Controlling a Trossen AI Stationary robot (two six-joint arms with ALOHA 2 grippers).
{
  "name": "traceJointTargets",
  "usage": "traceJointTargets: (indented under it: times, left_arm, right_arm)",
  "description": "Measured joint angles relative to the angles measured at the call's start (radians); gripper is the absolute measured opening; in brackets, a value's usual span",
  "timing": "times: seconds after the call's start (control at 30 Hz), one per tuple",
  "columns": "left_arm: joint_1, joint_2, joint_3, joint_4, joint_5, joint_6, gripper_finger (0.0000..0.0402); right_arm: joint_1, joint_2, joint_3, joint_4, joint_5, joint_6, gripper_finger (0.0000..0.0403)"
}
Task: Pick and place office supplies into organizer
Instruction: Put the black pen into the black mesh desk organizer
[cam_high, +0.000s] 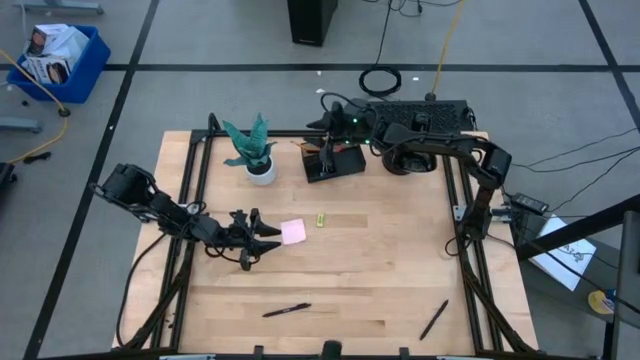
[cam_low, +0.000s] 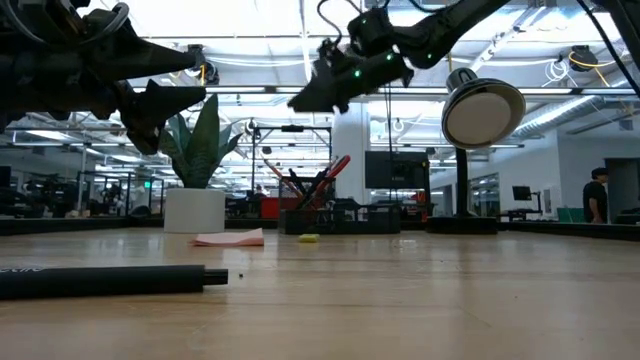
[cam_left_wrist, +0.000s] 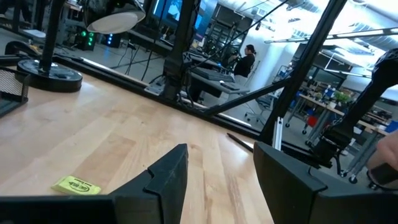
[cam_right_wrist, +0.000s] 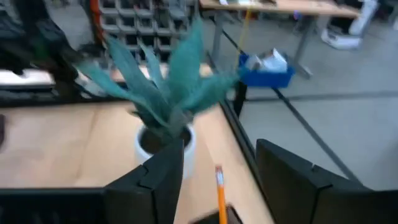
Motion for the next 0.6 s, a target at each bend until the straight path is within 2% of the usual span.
traceJointTargets:
  times: [0.13,0.27,0.33,0.5,0.6]
  left_arm:
    - [0.000,0.000,0.000,-0.019,0.002,-0.018,0.0186]
    - [0.000,0.000,0.000,-0.029,0.002,-0.035,0.0187]
    - [0.000,0.000,0.000,-0.030,0.001,-0.043,0.0186]
    - [0.000,0.000,0.000,-0.030,-0.002,-0.059,0.0186]
    - [0.000,0.000,0.000,-0.032,-0.006,-0.077,0.0186]
  right_arm:
    - [0.034,-0.036,0.002,-0.047,-0.144,0.011,0.0186]
    - [0.104,-0.040,-0.004,-0.167,-0.322,0.043,0.0185]
    - [0.156,-0.041,-0.030,-0.206,-0.315,0.030,0.0183]
    - [0.284,-0.038,-0.138,-0.266,-0.200,-0.032,0.0181]
    - [0.343,-0.040,-0.208,-0.238,-0.113,0.014,0.0180]
